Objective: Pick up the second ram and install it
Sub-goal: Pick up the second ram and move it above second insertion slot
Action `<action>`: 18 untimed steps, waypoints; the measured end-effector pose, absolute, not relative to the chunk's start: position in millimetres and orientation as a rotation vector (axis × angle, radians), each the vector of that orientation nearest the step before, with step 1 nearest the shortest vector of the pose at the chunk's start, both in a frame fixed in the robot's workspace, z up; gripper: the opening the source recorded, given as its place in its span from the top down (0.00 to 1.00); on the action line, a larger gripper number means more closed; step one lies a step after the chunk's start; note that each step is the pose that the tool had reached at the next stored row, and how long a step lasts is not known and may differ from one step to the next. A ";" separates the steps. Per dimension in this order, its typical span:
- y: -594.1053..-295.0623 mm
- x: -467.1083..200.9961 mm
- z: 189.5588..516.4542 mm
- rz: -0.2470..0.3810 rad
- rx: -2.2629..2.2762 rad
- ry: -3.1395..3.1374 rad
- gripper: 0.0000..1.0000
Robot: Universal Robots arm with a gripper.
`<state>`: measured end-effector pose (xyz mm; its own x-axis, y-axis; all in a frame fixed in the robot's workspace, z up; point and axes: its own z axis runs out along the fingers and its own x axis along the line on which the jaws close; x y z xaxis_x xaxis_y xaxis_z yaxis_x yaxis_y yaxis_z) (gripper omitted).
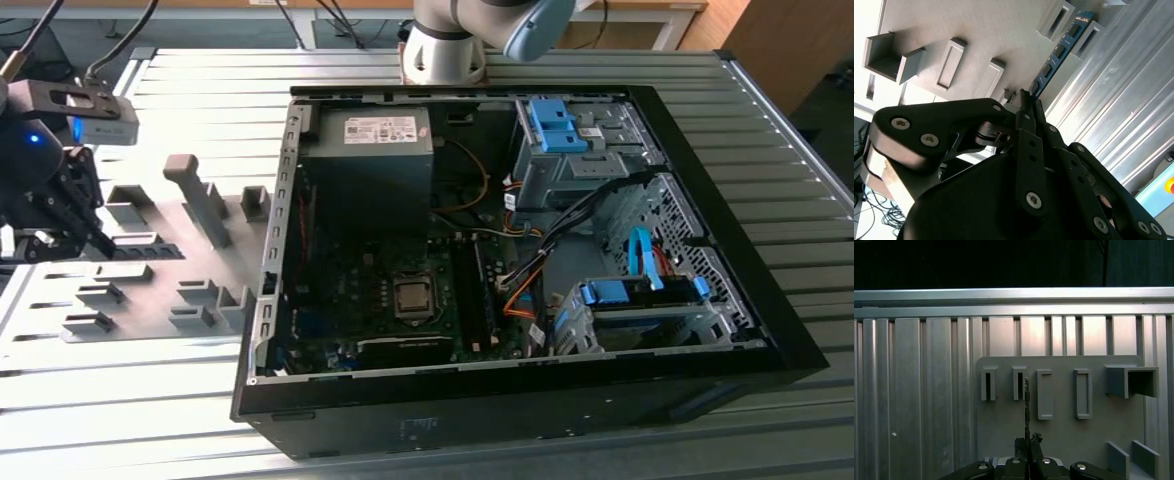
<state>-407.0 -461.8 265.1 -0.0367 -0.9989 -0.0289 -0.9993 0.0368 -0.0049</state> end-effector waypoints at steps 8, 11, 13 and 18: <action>-461.5 -407.0 267.1 0.026 -2.163 2.244 0.86; -461.4 -407.0 268.0 0.026 -2.163 2.244 0.86; -461.4 -407.0 268.7 0.026 -2.163 2.244 0.86; -461.2 -407.0 270.5 0.026 -2.163 2.244 0.86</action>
